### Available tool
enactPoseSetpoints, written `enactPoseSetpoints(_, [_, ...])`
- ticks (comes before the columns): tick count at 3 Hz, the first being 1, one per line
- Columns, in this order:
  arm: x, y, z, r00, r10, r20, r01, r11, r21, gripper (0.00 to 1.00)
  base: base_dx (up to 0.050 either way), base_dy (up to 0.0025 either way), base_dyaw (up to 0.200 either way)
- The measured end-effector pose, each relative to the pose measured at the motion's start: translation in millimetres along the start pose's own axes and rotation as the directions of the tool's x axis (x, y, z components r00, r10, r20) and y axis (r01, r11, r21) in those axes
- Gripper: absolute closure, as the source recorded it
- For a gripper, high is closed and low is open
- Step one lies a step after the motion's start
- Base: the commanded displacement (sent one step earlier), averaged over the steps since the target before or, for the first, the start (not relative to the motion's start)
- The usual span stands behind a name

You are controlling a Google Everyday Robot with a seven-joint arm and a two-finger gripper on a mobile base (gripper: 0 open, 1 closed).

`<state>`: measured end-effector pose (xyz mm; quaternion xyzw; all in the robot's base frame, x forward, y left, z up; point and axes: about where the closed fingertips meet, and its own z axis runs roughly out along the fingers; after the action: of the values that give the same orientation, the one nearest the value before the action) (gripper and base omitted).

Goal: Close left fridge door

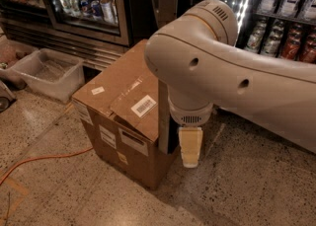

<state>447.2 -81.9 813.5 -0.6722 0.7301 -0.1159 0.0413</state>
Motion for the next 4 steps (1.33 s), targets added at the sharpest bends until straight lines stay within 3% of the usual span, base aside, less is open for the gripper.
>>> enactPoseSetpoints(2, [0.0, 0.0, -0.1, 1.0, 0.0, 0.0, 0.0, 1.0, 0.0, 0.0, 0.0, 0.0, 0.198])
enactPoseSetpoints(3, [0.0, 0.0, -0.1, 1.0, 0.0, 0.0, 0.0, 1.0, 0.0, 0.0, 0.048, 0.00001, 0.0])
enactPoseSetpoints(4, [-2.1, -0.4, 0.8, 1.0, 0.007, -0.001, -0.007, 1.0, 0.006, 0.0, 0.0, 0.0, 0.0])
